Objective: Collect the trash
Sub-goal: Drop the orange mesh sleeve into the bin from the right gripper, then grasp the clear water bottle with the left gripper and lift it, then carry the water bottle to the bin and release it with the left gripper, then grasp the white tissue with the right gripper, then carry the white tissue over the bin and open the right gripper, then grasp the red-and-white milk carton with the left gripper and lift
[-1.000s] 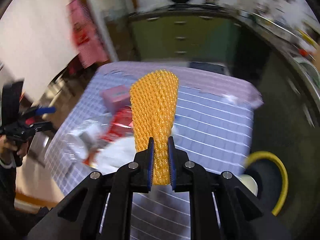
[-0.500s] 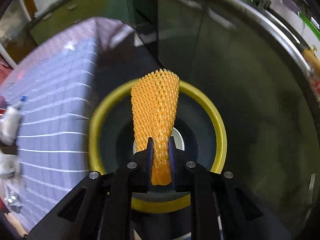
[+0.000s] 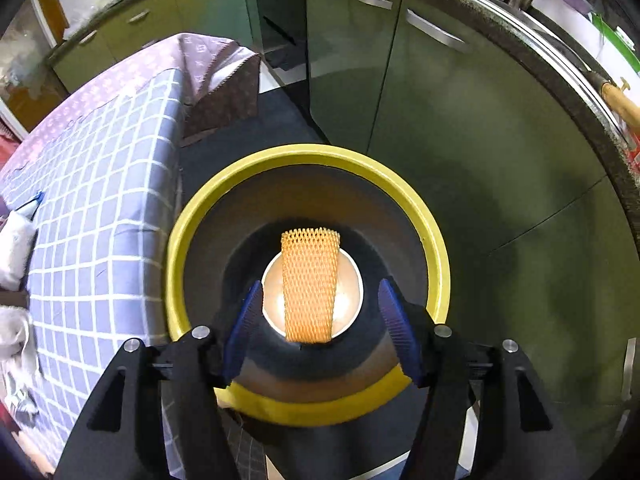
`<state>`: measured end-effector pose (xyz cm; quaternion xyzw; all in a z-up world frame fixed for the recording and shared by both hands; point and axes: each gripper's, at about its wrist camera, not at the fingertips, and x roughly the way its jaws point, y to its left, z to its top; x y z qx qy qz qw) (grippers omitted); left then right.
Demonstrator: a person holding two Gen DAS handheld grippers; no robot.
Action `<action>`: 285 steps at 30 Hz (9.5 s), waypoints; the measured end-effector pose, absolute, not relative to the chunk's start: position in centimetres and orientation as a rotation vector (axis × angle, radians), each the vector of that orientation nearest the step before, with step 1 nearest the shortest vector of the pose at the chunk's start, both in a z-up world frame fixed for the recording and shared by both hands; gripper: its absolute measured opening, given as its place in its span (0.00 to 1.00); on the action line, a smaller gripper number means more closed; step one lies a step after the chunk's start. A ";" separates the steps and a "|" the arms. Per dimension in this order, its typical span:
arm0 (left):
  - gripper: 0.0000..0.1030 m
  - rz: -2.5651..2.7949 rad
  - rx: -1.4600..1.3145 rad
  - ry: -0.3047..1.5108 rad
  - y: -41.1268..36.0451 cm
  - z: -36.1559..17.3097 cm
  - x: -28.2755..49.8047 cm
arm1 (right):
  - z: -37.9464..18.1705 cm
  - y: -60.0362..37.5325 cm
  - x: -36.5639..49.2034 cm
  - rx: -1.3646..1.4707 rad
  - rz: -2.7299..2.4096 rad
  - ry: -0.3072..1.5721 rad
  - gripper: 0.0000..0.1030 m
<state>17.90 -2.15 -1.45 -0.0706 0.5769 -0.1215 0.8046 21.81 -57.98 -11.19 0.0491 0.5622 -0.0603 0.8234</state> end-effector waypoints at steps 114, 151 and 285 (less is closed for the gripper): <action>0.51 -0.655 0.350 1.369 -21.5 3.4 19.4 | -1.5 -58.4 13.4 0.220 0.034 1.028 0.61; 0.73 -0.977 0.263 1.231 -41.1 -0.6 23.0 | -2.1 -64.3 3.8 0.336 -0.038 0.970 0.61; 0.48 -0.888 0.435 1.029 -8.7 -8.1 13.9 | -3.5 -50.2 16.9 0.162 0.225 1.141 0.67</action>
